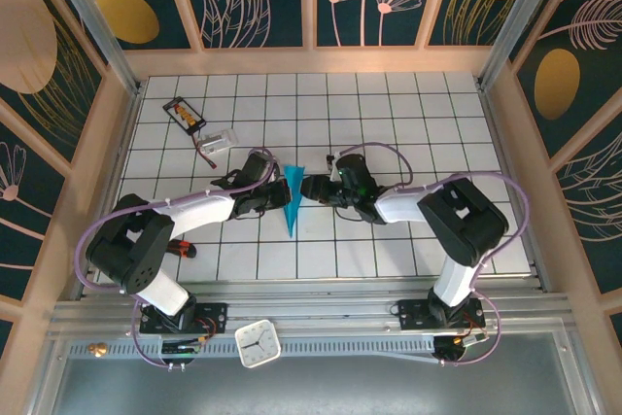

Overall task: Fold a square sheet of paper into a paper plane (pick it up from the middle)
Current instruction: Move a paper plane to the center of the table.

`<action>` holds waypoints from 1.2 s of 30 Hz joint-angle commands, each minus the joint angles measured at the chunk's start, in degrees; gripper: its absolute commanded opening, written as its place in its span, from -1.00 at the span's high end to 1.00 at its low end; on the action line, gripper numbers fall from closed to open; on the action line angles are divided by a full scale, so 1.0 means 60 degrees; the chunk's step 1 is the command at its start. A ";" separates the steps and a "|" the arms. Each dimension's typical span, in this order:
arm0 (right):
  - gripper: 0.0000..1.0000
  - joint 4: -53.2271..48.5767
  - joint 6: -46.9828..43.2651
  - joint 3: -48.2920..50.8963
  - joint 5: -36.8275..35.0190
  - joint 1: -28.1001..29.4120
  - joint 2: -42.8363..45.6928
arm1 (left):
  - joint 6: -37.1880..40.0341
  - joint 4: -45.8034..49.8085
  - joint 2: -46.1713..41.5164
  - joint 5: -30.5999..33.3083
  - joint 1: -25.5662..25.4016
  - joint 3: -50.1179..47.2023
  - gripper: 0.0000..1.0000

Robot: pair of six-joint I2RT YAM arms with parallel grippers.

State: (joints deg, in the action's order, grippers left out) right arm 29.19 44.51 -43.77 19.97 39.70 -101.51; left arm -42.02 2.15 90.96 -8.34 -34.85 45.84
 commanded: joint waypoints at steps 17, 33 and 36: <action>1.00 -0.0318 -0.0058 -0.0449 -0.0171 -0.0274 -0.0990 | -0.0625 -0.0895 -0.1390 -0.0445 0.0423 -0.0805 0.07; 1.00 -0.0280 -0.0080 -0.0299 -0.0252 -0.0286 -0.1012 | -0.1405 -0.2374 0.0385 -0.1877 0.0993 -0.0985 0.25; 1.00 -0.0280 -0.0093 -0.0293 -0.0252 -0.0286 -0.0999 | -0.1334 -0.2524 0.0690 -0.1921 0.1019 -0.0898 0.37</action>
State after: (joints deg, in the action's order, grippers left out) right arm 26.98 45.28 -46.11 18.52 38.13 -106.94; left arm -49.98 -10.96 93.30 -18.92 -29.17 40.38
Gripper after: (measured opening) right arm 0.060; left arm 0.323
